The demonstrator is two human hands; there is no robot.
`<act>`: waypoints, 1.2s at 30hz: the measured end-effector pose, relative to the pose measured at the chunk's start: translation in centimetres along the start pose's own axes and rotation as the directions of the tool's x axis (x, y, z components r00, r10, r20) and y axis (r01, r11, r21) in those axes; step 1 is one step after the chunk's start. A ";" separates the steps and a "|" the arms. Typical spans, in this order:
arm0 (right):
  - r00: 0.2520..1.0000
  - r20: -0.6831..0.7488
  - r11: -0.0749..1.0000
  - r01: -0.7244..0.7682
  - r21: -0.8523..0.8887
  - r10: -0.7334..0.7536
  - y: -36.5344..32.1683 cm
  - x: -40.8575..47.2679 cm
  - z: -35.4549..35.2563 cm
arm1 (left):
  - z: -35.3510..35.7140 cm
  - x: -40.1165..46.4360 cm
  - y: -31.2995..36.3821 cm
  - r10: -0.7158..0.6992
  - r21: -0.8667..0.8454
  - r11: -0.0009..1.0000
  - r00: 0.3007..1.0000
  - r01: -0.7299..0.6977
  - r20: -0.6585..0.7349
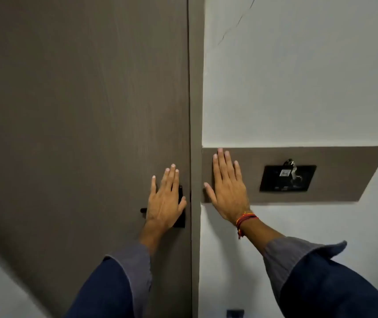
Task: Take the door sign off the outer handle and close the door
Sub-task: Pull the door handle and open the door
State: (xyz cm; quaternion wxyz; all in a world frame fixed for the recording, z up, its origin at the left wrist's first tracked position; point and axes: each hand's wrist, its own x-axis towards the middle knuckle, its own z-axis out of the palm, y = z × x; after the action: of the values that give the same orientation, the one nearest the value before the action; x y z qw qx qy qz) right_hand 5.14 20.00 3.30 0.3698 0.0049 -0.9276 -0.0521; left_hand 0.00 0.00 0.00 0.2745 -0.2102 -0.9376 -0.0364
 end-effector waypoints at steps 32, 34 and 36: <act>0.996 -0.033 0.978 -0.086 -0.190 0.081 -3.6 -2.2 8.6 | 12.9 -4.4 0.7 -0.543 -0.721 0.283 0.725 0.633 0.424; 0.997 -0.016 0.982 -0.083 -0.172 0.081 -3.7 -2.3 8.2 | 12.6 -5.0 0.7 -0.507 -0.719 0.287 0.737 0.633 0.447; 0.996 -0.004 0.988 -0.084 -0.129 0.084 -3.9 -2.5 7.5 | 11.8 -5.7 0.3 -0.477 -0.689 0.376 0.767 0.620 0.430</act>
State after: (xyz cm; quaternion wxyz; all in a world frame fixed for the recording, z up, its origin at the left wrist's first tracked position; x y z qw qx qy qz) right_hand 1.65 16.90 -4.21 0.3704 -0.0581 -0.9220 -0.0965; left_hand -1.42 0.26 -13.04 0.0452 0.0116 -0.8494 -0.5256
